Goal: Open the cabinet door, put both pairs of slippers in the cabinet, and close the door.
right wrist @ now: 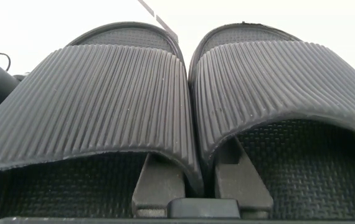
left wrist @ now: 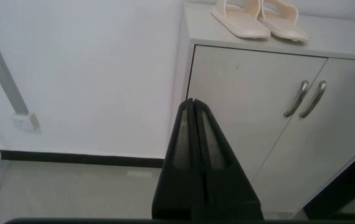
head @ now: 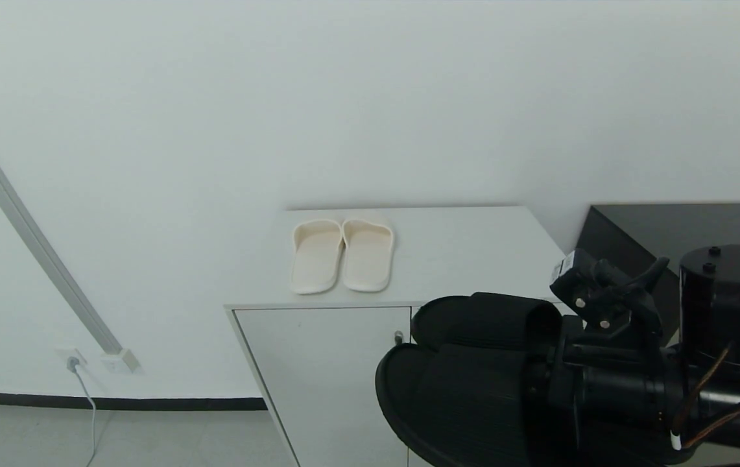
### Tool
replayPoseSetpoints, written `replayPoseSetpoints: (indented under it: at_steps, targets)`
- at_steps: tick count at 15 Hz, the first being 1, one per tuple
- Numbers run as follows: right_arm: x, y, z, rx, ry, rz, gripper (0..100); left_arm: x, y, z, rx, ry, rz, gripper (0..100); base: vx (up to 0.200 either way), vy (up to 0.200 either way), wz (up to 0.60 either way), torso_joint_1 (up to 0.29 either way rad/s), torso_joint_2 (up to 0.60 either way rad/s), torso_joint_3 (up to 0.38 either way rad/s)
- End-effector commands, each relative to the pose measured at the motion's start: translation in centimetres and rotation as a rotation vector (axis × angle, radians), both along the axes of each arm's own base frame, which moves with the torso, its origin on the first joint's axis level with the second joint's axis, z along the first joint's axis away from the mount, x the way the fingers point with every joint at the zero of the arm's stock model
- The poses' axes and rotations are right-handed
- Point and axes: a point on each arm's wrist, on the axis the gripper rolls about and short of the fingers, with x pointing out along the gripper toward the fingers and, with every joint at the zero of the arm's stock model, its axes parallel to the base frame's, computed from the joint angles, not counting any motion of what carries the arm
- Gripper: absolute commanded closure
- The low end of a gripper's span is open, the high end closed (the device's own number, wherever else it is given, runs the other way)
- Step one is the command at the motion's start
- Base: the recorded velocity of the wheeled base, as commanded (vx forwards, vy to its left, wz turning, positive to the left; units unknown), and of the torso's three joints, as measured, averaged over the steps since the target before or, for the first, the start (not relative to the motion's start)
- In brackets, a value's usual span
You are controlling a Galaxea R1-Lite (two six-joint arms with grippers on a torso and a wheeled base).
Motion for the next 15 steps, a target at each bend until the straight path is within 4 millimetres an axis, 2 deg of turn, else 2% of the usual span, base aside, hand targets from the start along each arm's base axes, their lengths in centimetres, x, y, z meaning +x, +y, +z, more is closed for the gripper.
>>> replayPoseSetpoints:
  at_steps: [1,6,10,11,15]
  targets:
    - [-0.01,0.11,-0.08,-0.002,0.001,0.004,100,0.01,0.0,0.0,-0.001,0.001,0.0,100,0.0,0.0,0.0,0.0,0.0,0.0]
    - [-0.15,0.09,-0.44,-0.011,0.012,0.006,100,0.01,0.0,0.0,-0.001,0.001,0.0,100,0.0,0.0,0.0,0.0,0.0,0.0]
    - [-0.21,0.18,-0.6,-0.015,0.016,0.011,100,0.01,0.0,-0.02,-0.001,0.002,-0.001,100,0.0,0.0,0.0,-0.172,0.43,0.248]
    - [-0.17,0.22,-0.67,-0.017,0.019,0.012,100,0.01,0.0,-0.02,-0.001,0.002,-0.001,0,0.0,0.0,0.0,-0.217,0.53,0.31]
    - [-0.18,0.21,-0.79,-0.02,0.022,0.011,100,0.01,0.0,0.0,0.001,0.001,0.0,0,0.0,0.0,0.0,-0.216,0.54,0.315]
